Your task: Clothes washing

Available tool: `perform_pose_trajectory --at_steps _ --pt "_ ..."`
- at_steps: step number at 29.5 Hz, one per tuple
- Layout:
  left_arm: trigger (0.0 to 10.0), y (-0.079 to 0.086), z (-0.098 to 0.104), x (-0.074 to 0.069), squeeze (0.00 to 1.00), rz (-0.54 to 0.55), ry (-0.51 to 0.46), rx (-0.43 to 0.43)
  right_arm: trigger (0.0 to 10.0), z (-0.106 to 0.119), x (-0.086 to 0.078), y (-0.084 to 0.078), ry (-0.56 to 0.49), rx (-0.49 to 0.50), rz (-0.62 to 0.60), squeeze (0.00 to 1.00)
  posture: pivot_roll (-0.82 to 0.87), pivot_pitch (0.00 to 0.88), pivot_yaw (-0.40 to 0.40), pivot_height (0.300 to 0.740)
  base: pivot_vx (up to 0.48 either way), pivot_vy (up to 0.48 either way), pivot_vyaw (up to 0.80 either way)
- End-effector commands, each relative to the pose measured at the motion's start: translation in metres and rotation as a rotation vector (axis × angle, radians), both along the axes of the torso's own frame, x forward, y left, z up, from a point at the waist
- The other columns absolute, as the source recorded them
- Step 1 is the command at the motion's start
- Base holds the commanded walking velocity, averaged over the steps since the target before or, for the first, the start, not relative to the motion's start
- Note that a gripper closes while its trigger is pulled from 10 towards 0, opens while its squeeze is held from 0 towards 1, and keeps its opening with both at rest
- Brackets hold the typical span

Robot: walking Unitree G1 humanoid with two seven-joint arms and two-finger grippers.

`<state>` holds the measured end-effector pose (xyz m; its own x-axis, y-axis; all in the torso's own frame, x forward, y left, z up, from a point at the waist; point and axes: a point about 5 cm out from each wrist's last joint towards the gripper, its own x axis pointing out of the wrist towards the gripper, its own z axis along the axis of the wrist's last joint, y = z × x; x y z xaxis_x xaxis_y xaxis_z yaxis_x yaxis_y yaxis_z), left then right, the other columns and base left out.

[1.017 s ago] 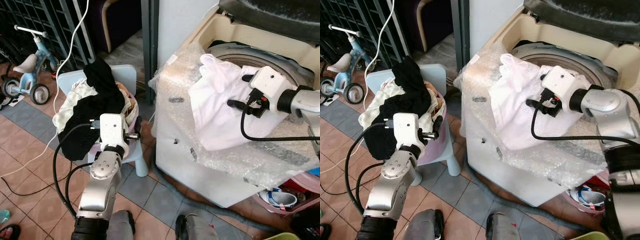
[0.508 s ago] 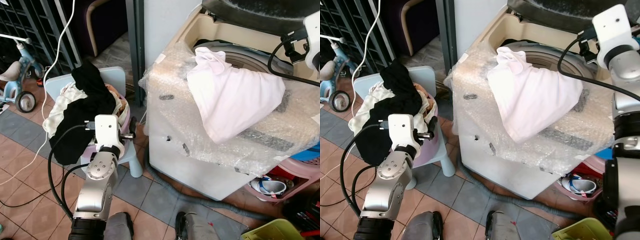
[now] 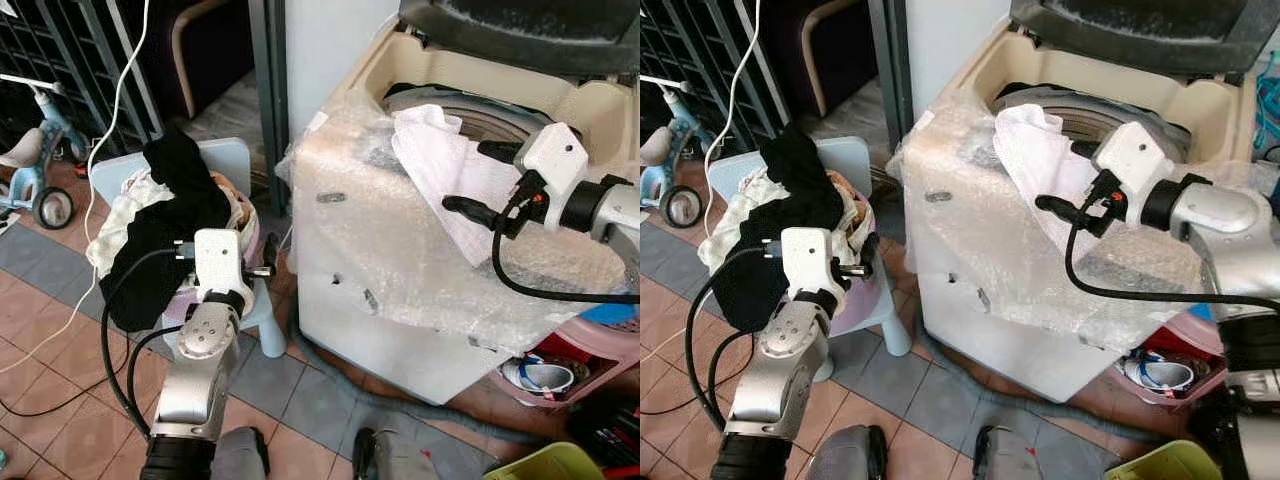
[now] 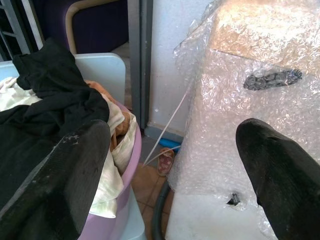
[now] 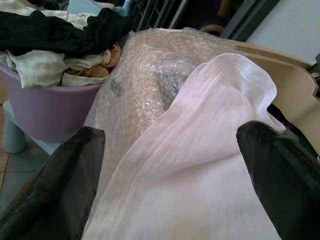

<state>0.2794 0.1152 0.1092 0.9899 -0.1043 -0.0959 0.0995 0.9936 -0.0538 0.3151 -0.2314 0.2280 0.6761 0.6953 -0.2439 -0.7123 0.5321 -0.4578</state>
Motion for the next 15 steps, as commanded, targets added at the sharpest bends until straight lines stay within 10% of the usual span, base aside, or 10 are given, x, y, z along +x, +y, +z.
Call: perform_pose_trajectory --at_steps 1,6,15 --pt "10.0 -0.001 0.003 0.001 0.00 -0.005 -0.011 0.001 10.0 -0.004 -0.009 0.016 0.039 -0.029 0.106 0.00 -0.03 0.083 0.017 0.728 0.000 0.000 0.00" --pt "10.0 0.000 0.003 0.002 0.00 -0.003 -0.012 0.004 10.0 -0.030 0.001 0.009 0.020 -0.229 0.015 0.00 -0.02 0.081 0.012 0.728 0.000 0.000 0.00" --pt "10.0 0.000 0.002 0.001 0.00 0.001 -0.008 0.003 10.0 -0.016 0.040 -0.012 -0.150 -0.200 -0.375 0.00 -0.03 0.083 0.029 0.728 0.000 0.000 0.00"
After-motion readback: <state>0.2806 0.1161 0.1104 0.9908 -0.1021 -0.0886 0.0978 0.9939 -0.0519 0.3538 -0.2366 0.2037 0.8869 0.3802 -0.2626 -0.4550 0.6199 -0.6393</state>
